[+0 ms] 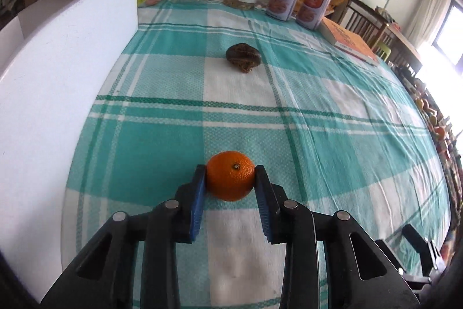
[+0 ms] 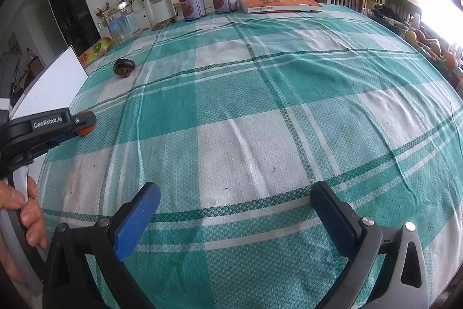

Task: Organize fruits
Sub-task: 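Grasp the tangerine with the left tool while the right moves toward the dark fruit, then grasp the dark round fruit with the right tool while the left sets the tangerine down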

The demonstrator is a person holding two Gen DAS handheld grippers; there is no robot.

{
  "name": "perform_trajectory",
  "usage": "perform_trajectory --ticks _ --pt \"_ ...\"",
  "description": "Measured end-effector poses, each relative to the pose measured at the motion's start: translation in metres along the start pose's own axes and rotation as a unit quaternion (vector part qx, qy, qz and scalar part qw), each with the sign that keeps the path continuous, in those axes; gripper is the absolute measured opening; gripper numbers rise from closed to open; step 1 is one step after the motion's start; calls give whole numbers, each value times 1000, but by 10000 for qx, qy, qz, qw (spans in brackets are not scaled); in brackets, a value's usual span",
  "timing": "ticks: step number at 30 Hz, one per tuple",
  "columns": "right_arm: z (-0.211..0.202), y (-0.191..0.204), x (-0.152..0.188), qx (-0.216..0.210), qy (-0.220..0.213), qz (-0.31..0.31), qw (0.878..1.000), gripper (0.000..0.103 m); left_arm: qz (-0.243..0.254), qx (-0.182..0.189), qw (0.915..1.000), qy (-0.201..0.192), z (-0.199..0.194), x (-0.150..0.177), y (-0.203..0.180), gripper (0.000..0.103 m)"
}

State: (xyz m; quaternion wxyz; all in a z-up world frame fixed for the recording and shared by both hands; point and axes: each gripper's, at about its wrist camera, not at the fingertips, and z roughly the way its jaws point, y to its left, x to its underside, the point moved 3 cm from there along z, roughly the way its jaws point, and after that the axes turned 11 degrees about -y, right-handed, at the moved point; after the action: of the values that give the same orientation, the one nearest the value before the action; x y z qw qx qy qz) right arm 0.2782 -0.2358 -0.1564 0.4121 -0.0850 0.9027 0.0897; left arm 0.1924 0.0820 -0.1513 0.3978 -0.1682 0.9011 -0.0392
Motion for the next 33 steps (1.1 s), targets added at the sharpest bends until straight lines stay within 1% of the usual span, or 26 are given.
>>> perform_trajectory --ticks 1,3,5,6,9,10,12,13,15,17,19,22,24,25,26,28,29,30,31,33 --pt "0 0 0 8 1 -7 10000 103 51 58 10000 35 -6 7 0 35" --pt "1 1 1 49 18 -50 10000 103 134 30 9999 53 -14 16 1 44" --pt "2 3 1 102 45 -115 9999 103 203 -70 9998 -29 -18 19 4 78" --pt "2 3 1 124 60 -143 9998 103 223 -172 9996 -69 -17 20 6 83" --pt "4 6 1 175 155 -323 9992 103 423 -312 9985 -159 -14 22 10 83" --pt "7 10 1 138 286 -586 9978 103 535 -346 9978 -192 -13 22 9 84" --pt "19 16 -10 -202 568 -1024 9929 102 779 -382 9960 -226 -11 27 4 88" --pt "25 18 -21 -286 599 -1144 9912 102 852 -424 9952 -213 -10 27 2 90" --pt "38 32 -50 -344 371 -1475 9878 102 907 -446 9947 -183 -8 27 0 92" --pt "55 59 -81 -787 150 -1786 9807 102 907 -445 9947 -181 -8 26 1 92" --pt "77 89 -107 -1238 75 -1945 9730 102 918 -448 9946 -177 -7 27 0 93" --pt "113 135 -132 -1643 41 -2119 9634 101 923 -460 9945 -170 -6 26 0 95" --pt "136 162 -137 -1801 126 -2263 9572 95 921 -471 9945 -170 -6 26 0 95" --pt "148 175 -135 -1823 227 -2374 9539 93 919 -475 9945 -169 -5 26 0 96" --pt "159 184 -131 -1788 330 -2498 9511 88 919 -475 9945 -170 -5 26 0 96" --pt "175 193 -125 -1711 490 -2608 9489 66 918 -475 9945 -169 -5 26 0 96" --pt "178 192 -124 -1794 562 -2474 9505 38 919 -474 9945 -169 -5 26 0 96" --pt "176 186 -126 -1830 543 -2225 9561 34 919 -472 9945 -169 -5 26 0 96" --pt "172 177 -128 -1965 532 -1876 9609 34 920 -472 9945 -170 -5 26 0 96" --pt "158 151 -131 -2248 627 -1118 9659 33 920 -472 9945 -169 -5 26 0 96"
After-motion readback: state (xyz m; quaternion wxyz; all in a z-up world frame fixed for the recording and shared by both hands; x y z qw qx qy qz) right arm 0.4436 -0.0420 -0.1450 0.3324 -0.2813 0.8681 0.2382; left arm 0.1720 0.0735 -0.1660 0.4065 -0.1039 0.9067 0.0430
